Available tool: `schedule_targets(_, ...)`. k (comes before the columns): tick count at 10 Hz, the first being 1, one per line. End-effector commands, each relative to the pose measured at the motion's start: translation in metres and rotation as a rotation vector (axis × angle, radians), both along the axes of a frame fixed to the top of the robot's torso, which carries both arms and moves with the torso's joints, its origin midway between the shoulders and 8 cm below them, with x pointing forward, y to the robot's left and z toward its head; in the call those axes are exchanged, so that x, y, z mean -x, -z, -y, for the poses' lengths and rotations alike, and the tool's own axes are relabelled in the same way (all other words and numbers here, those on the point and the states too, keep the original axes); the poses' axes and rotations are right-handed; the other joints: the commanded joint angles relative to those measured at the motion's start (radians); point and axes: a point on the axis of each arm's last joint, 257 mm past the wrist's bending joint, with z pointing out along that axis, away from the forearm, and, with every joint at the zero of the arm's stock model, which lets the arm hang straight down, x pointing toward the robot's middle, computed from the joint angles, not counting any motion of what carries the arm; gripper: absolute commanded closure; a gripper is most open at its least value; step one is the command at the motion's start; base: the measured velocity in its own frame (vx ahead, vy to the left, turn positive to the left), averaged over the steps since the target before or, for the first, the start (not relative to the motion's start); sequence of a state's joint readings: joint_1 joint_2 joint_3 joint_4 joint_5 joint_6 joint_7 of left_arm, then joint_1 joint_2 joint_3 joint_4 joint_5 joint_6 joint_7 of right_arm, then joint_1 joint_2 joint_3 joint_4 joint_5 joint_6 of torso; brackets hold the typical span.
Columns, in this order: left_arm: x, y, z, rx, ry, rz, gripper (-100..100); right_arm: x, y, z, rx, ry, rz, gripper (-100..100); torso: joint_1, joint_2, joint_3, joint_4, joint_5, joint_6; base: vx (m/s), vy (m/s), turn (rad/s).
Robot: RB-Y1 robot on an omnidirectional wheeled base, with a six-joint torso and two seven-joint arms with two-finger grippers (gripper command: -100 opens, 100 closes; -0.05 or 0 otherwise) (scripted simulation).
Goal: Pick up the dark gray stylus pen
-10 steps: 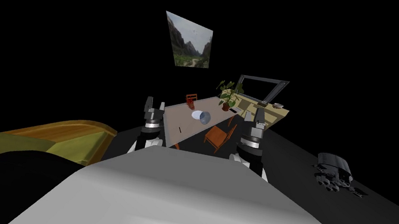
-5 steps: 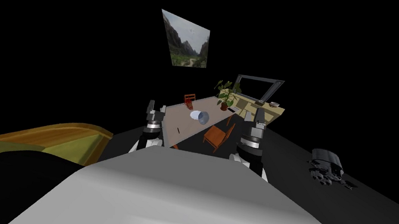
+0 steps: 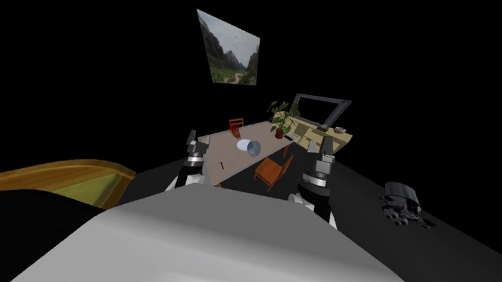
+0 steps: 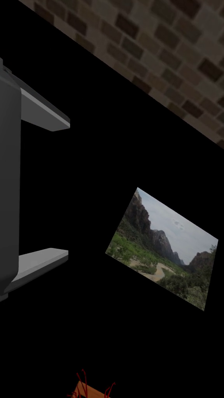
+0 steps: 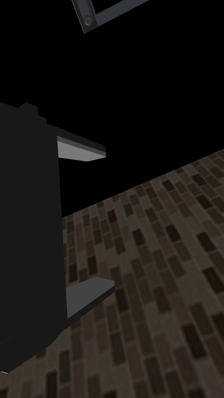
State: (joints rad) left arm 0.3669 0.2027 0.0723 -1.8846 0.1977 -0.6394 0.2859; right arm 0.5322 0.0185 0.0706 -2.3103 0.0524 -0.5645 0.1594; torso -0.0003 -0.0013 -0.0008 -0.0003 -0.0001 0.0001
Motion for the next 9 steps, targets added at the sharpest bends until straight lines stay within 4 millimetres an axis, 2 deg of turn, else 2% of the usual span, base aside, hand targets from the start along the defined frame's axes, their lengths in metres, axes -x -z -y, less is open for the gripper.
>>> schedule_targets(1, -0.004, 0.015, -0.014, 0.064, 0.011, -0.02, -100, 0.0, 0.0, 0.0, 0.0, 0.0, 0.0, 0, 0.0, 0.0, 0.0, 0.0, 0.0, 0.0, 0.02, -0.008, -0.132)
schedule_targets(9, -0.018, 0.094, -0.061, 0.331, 0.033, -0.12, -100, 0.0, 0.0, 0.0, 0.0, 0.0, 0.0, 0, 0.0, 0.001, 0.0, 0.0, 0.0, -0.001, 0.016, -0.004, -0.061)
